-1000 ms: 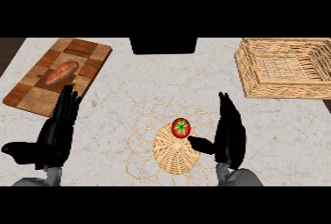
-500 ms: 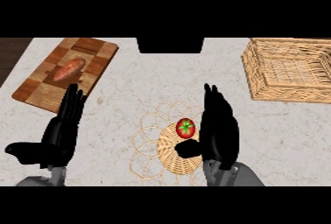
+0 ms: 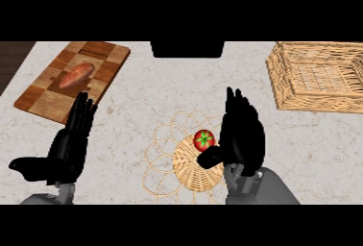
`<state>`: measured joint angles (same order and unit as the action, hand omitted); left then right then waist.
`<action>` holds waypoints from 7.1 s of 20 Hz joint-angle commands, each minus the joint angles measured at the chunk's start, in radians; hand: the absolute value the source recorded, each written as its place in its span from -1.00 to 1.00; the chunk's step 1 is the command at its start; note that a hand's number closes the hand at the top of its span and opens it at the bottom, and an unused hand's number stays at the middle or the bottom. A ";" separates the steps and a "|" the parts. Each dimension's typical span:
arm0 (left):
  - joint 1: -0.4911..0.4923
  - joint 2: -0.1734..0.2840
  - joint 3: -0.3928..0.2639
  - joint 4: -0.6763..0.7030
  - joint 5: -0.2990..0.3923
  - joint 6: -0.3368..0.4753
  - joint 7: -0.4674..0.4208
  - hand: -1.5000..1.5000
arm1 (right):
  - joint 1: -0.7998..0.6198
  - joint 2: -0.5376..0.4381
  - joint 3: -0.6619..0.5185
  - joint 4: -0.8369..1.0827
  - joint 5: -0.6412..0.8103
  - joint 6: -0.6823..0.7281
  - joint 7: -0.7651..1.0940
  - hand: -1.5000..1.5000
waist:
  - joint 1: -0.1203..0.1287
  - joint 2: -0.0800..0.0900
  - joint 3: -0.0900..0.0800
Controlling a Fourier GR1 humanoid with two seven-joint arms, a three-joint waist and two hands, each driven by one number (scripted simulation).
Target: Pick the tomato from the placemat and place it in the basket
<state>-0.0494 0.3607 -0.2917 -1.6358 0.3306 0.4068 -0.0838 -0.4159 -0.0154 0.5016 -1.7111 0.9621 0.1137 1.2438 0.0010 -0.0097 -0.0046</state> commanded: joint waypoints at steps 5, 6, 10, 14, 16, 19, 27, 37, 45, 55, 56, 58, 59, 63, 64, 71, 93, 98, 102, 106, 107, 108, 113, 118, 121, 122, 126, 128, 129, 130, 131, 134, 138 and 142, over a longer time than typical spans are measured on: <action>-0.018 -0.027 0.020 0.080 0.014 -0.046 -0.050 0.00 | -0.014 0.015 0.030 0.037 -0.020 0.039 0.244 -1.00 | -0.001 0.008 0.001; -0.007 -0.027 -0.012 0.004 -0.009 -0.011 -0.007 0.00 | -0.024 0.015 0.015 0.057 -0.017 0.036 0.244 -1.00 | 0.010 0.003 0.002; -0.036 0.008 0.037 0.017 -0.004 -0.028 0.019 0.00 | -0.026 0.015 0.032 0.049 -0.032 0.009 0.244 -1.00 | 0.006 0.007 0.003; 0.005 -0.032 0.007 0.001 -0.026 -0.012 -0.012 0.00 | 0.007 0.015 0.084 0.078 -0.016 -0.041 0.244 -1.00 | 0.009 0.006 0.003; 0.007 -0.026 0.010 -0.001 -0.019 -0.022 0.010 0.00 | 0.013 0.015 0.081 0.046 -0.012 -0.033 0.244 -1.00 | 0.003 0.005 0.003; -0.026 -0.001 0.057 0.038 -0.003 -0.058 0.002 0.00 | 0.042 0.015 0.120 0.080 0.036 -0.067 0.243 -1.00 | -0.003 0.008 0.004; 0.010 -0.049 -0.006 -0.061 -0.052 0.003 0.048 0.00 | -0.069 0.015 0.064 0.181 -0.008 -0.084 0.244 -1.00 | 0.014 0.006 0.004; 0.022 -0.024 0.045 -0.059 -0.045 -0.030 0.048 0.00 | -0.010 0.014 0.112 0.261 -0.028 -0.168 0.242 -1.00 | 0.015 0.007 0.004; -0.019 -0.051 0.044 -0.032 -0.063 -0.034 0.059 0.00 | 0.010 0.014 0.106 0.355 -0.054 -0.253 0.181 -1.00 | 0.011 0.010 0.005; -0.018 -0.069 0.060 -0.048 -0.077 -0.039 0.088 0.00 | -0.006 0.015 0.111 0.419 -0.074 -0.301 0.132 -1.00 | 0.009 0.010 0.005; -0.001 -0.065 0.063 -0.034 -0.068 -0.065 0.062 0.00 | -0.015 0.015 0.153 0.394 -0.098 -0.315 0.188 -1.00 | 0.013 0.010 0.005; 0.030 -0.057 0.093 -0.002 -0.054 -0.090 0.017 0.00 | 0.004 0.015 0.098 0.431 -0.079 -0.301 0.126 -1.00 | 0.009 0.010 0.004; -0.015 -0.077 0.061 -0.012 -0.084 -0.058 0.067 0.00 | -0.038 0.015 0.126 0.405 -0.113 -0.296 0.185 -1.00 | 0.010 0.010 0.005; 0.022 -0.072 0.078 -0.007 -0.071 -0.095 0.020 0.00 | -0.053 0.015 0.135 0.461 -0.112 -0.351 0.187 -1.00 | 0.018 0.011 0.004; 0.032 -0.094 0.029 -0.059 -0.097 -0.073 0.047 0.00 | -0.059 0.015 0.105 0.484 -0.127 -0.343 0.154 -1.00 | 0.018 0.011 0.005; 0.048 -0.111 0.087 0.004 -0.107 -0.105 -0.023 0.00 | -0.055 0.015 0.128 0.565 -0.144 -0.264 0.003 1.00 | 0.010 0.011 0.004; 0.047 -0.129 0.130 -0.047 -0.142 -0.116 0.043 0.00 | -0.015 -0.254 0.106 0.735 -0.159 -0.412 -0.947 1.00 | 0.004 0.009 0.005; 0.051 -0.144 0.118 -0.019 -0.159 -0.119 0.036 0.00 | 0.075 -0.248 0.049 0.463 -0.262 -0.437 -0.976 1.00 | -0.011 0.006 0.004; 0.029 -0.138 0.151 -0.015 -0.154 -0.097 0.058 0.00 | 0.124 -0.319 -0.031 0.193 -0.369 -0.440 -1.008 1.00 | -0.035 0.000 0.004; 0.060 -0.136 0.146 -0.031 -0.146 -0.124 0.053 0.00 | 0.198 -0.350 -0.052 -0.087 -0.396 -0.378 -0.892 1.00 | -0.026 0.002 0.004; 0.042 -0.150 0.147 0.005 -0.144 -0.132 0.021 0.00 | 0.222 -0.404 -0.095 -0.156 -0.451 -0.341 -0.902 1.00 | -0.035 0.002 0.004; 0.068 -0.137 0.133 -0.083 -0.160 -0.105 0.085 0.00 | 0.244 -0.423 -0.101 -0.245 -0.447 -0.324 -0.857 1.00 | -0.031 -0.002 0.004; 0.071 -0.142 0.142 -0.063 -0.158 -0.146 0.064 0.00 | 0.282 -0.464 -0.241 -0.425 -0.509 -0.231 -0.694 1.00 | -0.010 0.006 0.004; 0.045 -0.174 0.137 -0.020 -0.181 -0.148 0.047 0.00 | 0.264 -0.518 -0.370 -0.353 -0.516 -0.145 -0.642 1.00 | -0.004 0.009 0.004; 0.049 -0.196 0.115 -0.009 -0.201 -0.147 0.031 0.00 | 0.243 -0.551 -0.400 -0.328 -0.444 -0.130 -0.641 1.00 | -0.002 0.010 0.004; 0.025 -0.172 0.154 -0.027 -0.176 -0.154 0.079 0.00 | 0.204 -0.533 -0.389 -0.263 -0.406 -0.139 -0.647 1.00 | 0.003 0.010 0.004; 0.086 -0.165 0.158 -0.095 -0.187 -0.161 0.084 0.00 | 0.271 -0.599 -0.565 -0.207 -0.503 -0.094 -0.787 1.00 | 0.000 0.009 0.005; 0.037 -0.215 0.125 -0.067 -0.240 -0.123 0.098 0.00 | 0.218 -0.564 -0.573 -0.126 -0.492 -0.086 -0.827 1.00 | 0.000 0.010 0.005; 0.021 -0.207 0.148 -0.053 -0.227 -0.145 0.109 0.00 | 0.196 -0.549 -0.593 -0.143 -0.501 -0.071 -0.810 1.00 | 0.000 0.010 0.005; 0.080 -0.164 0.195 -0.067 -0.173 -0.213 0.070 0.00 | 0.221 -0.552 -0.609 -0.115 -0.497 -0.077 -0.852 1.00 | 0.001 0.010 0.005; 0.013 -0.177 0.209 0.030 -0.166 -0.205 0.044 0.00 | 0.241 -0.568 -0.656 0.007 -0.528 -0.130 -0.976 1.00 | -0.001 0.013 0.005; 0.022 -0.173 0.223 0.010 -0.169 -0.234 0.055 0.00 | 0.132 -0.570 -0.684 0.070 -0.526 -0.074 -0.956 1.00 | 0.003 0.011 0.005; 0.009 -0.241 0.176 0.015 -0.237 -0.170 0.066 0.00 | 0.150 -0.598 -0.730 0.178 -0.498 -0.070 -1.073 1.00 | 0.001 0.010 0.005; 0.029 -0.204 0.205 -0.044 -0.232 -0.210 0.088 0.00 | 0.089 -0.605 -0.722 0.307 -0.451 -0.061 -1.125 1.00 | 0.004 0.010 0.005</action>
<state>-0.0299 0.1454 -0.1042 -1.6563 0.0990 0.2195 -0.0007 -0.3031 -0.5963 -0.1930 -1.5066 0.4974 0.0297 0.1908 0.0046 0.0009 0.0001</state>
